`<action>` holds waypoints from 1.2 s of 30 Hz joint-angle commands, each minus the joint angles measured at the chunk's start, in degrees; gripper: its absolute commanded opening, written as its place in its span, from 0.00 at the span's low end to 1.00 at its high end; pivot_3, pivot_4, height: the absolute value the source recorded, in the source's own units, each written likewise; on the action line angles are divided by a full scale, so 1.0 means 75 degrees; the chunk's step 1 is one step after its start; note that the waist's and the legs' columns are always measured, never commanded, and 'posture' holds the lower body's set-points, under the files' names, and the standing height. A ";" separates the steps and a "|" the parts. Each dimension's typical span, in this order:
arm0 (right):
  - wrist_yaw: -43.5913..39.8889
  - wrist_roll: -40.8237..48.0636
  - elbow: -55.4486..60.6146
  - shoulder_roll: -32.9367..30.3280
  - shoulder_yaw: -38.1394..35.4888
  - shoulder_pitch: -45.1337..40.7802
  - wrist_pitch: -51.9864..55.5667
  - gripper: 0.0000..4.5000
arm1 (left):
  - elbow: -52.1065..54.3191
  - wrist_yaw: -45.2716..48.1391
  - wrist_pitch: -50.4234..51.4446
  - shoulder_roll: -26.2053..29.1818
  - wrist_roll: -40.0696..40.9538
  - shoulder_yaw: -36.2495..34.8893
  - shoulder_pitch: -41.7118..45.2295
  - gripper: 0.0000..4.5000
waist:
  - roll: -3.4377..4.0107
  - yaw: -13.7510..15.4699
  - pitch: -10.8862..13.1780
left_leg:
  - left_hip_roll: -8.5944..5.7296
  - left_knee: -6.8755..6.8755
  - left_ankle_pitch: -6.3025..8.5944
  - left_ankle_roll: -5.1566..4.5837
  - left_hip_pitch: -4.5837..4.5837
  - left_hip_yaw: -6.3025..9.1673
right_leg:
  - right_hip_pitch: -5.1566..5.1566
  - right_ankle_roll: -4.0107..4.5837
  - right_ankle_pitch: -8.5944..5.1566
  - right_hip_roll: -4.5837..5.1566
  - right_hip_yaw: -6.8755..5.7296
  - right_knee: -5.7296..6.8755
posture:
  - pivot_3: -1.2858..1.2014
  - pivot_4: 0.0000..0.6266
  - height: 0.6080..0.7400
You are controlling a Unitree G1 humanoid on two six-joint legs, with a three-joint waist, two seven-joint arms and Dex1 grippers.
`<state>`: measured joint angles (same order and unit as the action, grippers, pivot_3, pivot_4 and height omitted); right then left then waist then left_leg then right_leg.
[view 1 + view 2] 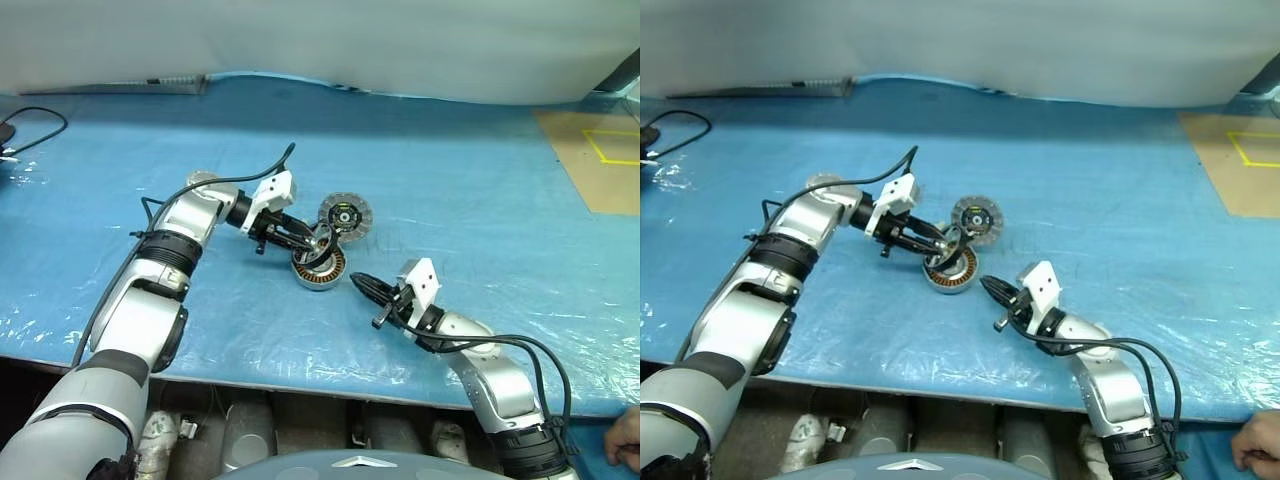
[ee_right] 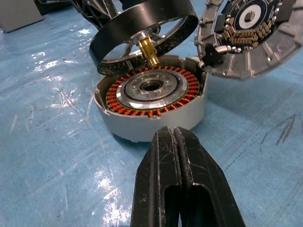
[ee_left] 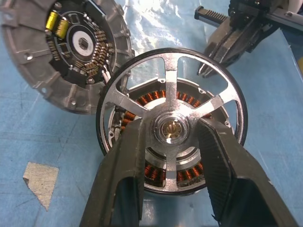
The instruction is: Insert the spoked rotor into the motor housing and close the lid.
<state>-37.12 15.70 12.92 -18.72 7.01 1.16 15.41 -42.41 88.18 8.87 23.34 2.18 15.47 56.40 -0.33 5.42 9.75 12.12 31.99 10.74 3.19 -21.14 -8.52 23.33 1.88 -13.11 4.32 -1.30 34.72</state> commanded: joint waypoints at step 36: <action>0.0809 -0.0415 -0.1437 -0.0209 -0.0799 -0.1551 0.0170 0.00 | 0.3934 -0.1377 0.1135 0.0223 0.1825 -0.1892 -0.2737 0.30 | 0.0006 -0.0142 0.0002 | 0.0003 -0.0008 0.0000 0.0000 0.0002 -0.0004 | 0.0001 0.0002 -0.0001 0.0000 0.0001 -0.0001 | 0.52 0.24 1.00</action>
<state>-32.05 13.31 3.62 -19.89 2.14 -8.75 16.71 -19.63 81.44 17.72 25.18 12.28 5.16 37.58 -0.28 4.35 9.77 12.14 31.94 10.74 3.19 -21.16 -8.55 23.35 1.90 -13.12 4.32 -1.30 34.73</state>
